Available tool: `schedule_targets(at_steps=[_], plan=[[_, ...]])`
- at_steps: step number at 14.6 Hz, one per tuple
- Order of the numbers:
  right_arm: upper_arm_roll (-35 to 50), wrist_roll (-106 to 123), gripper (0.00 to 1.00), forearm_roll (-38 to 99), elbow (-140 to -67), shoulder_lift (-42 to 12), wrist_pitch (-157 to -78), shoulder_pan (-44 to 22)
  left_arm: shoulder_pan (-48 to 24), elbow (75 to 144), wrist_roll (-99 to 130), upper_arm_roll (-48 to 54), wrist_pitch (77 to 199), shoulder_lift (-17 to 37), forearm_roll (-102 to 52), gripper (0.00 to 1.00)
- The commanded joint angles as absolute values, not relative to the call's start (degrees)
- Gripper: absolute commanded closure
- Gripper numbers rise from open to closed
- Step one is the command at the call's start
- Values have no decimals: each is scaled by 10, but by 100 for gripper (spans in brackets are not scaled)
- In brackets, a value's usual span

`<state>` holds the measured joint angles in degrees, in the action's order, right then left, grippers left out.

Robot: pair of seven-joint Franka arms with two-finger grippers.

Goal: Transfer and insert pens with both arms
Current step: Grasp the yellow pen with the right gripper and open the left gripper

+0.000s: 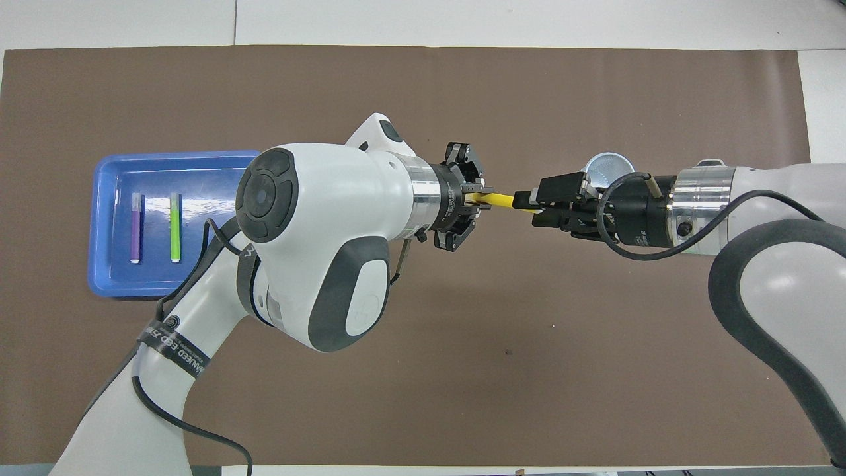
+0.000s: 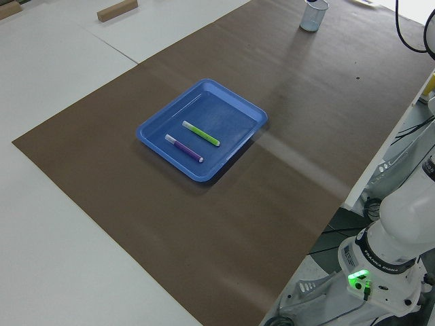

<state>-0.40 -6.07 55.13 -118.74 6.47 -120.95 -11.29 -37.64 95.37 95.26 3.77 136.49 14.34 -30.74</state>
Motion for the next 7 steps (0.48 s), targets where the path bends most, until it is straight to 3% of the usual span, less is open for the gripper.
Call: schedule_targets(at_steps=[1,5,6,7], plan=[[-2,-64,53,564,-1184,61,-1215,-110,-387,949,949,29,1372,149,-316,100],[-2,-64,57,572,-1179,60,-1214,-108,-387,949,949,29,1372,149,-316,100],[-2,-64,65,572,-1179,60,-1215,-108,-387,949,949,29,1372,149,-316,100],[-2,-64,81,572,-1179,60,-1214,-107,-387,949,948,29,1372,149,-316,100]])
